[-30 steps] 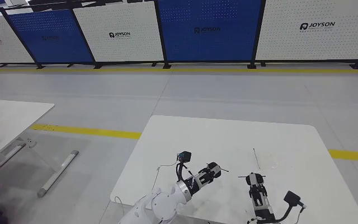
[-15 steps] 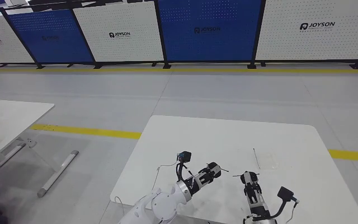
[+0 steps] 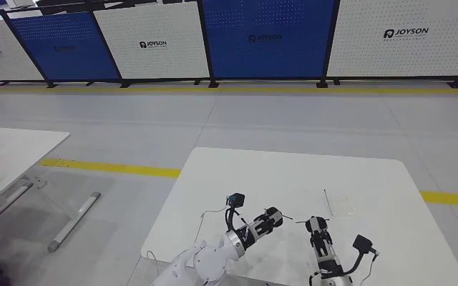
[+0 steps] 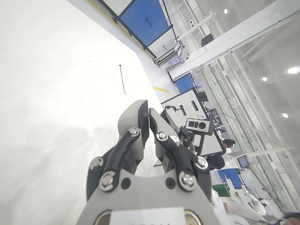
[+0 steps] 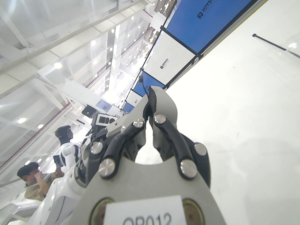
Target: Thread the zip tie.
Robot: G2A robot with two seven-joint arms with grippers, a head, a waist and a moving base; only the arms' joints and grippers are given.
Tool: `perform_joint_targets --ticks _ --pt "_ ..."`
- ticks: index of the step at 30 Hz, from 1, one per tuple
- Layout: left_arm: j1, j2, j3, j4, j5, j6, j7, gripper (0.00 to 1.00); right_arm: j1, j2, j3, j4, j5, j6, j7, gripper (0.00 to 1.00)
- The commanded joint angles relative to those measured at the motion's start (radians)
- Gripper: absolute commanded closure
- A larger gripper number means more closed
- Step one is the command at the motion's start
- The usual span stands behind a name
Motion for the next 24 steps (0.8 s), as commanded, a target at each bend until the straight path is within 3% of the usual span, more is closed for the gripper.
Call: perform_joint_targets --ticks 1,24 --pt "0.0 0.0 0.0 0.0 0.0 0.0 0.0 1.0 0.005 -0.001 -0.001 0.004 0.004 0.003 0.003 1.0" --pt "0.0 0.0 0.0 0.0 0.0 0.0 0.0 1.0 0.017 -0.008 0.006 0.016 0.017 0.0 0.024 1.0"
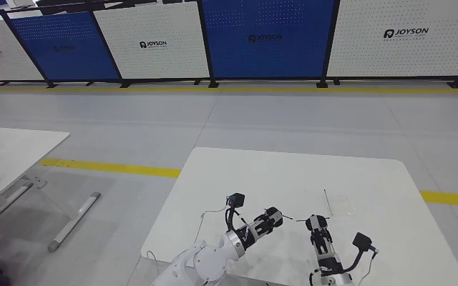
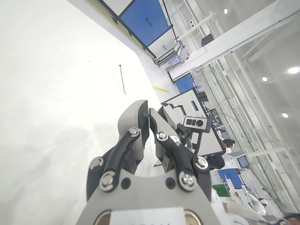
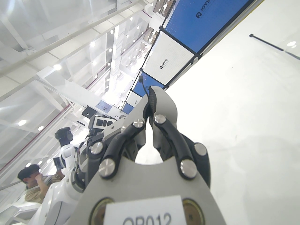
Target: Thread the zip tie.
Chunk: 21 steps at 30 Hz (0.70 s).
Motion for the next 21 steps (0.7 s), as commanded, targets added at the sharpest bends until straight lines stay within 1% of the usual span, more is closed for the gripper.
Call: perform_joint_targets --ticks 1,8,21 --pt "0.0 0.0 0.0 0.0 0.0 0.0 0.0 1.0 0.001 0.0 0.0 -0.001 0.0 -0.001 0.009 1.0" --pt "0.0 0.0 0.0 0.0 0.0 0.0 0.0 1.0 -0.001 -0.002 0.002 -0.004 -0.004 -0.003 0.019 1.0" --pt "0.0 0.0 0.0 0.0 0.0 0.0 0.0 1.0 0.007 -0.007 -0.001 -0.001 -0.015 0.012 0.028 1.0"
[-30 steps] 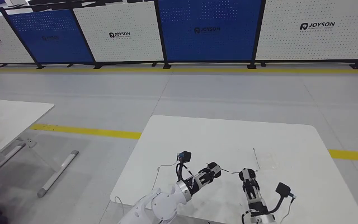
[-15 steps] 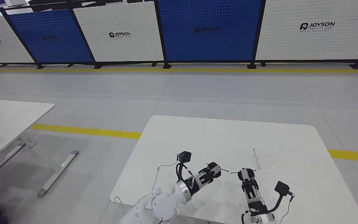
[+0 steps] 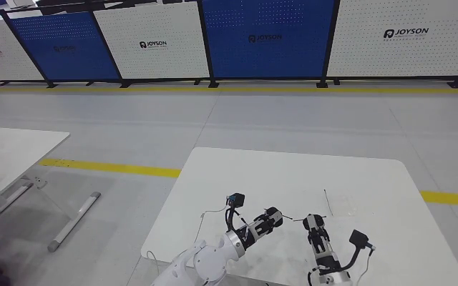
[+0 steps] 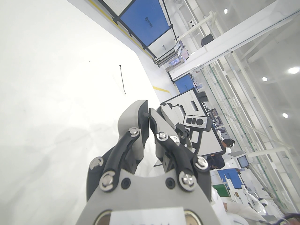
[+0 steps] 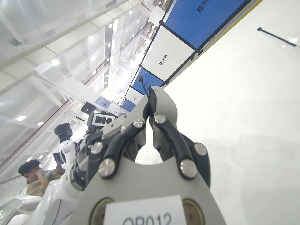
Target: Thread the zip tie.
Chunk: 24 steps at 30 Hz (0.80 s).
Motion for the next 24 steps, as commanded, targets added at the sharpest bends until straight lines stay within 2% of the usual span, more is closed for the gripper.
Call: perform_joint_targets --ticks 1,24 --pt "0.0 0.0 0.0 0.0 0.0 0.0 0.0 1.0 0.001 -0.001 0.0 0.001 -0.001 0.002 -0.003 1.0" --pt "0.0 0.0 0.0 0.0 0.0 0.0 0.0 1.0 0.015 -0.012 -0.01 0.009 -0.031 0.041 -0.015 1.0"
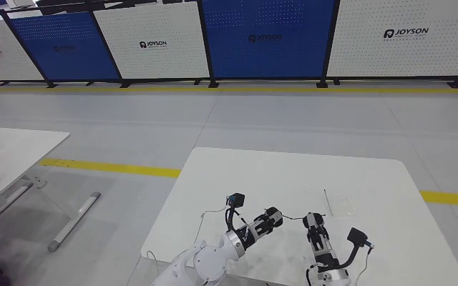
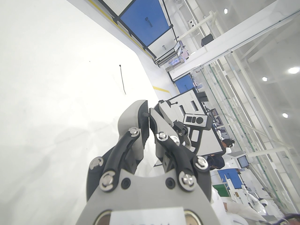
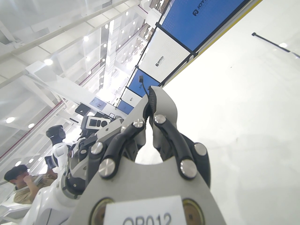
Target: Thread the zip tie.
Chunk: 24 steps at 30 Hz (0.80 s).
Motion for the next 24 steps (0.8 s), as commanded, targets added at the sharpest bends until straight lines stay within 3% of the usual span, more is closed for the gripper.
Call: perform_joint_targets --ticks 1,24 --pt "0.0 0.0 0.0 0.0 0.0 0.0 0.0 1.0 0.0 -0.001 -0.002 0.0 -0.003 0.0 0.001 1.0" --pt "0.0 0.0 0.0 0.0 0.0 0.0 0.0 1.0 -0.006 -0.002 0.003 -0.008 0.003 -0.007 -0.012 1.0"
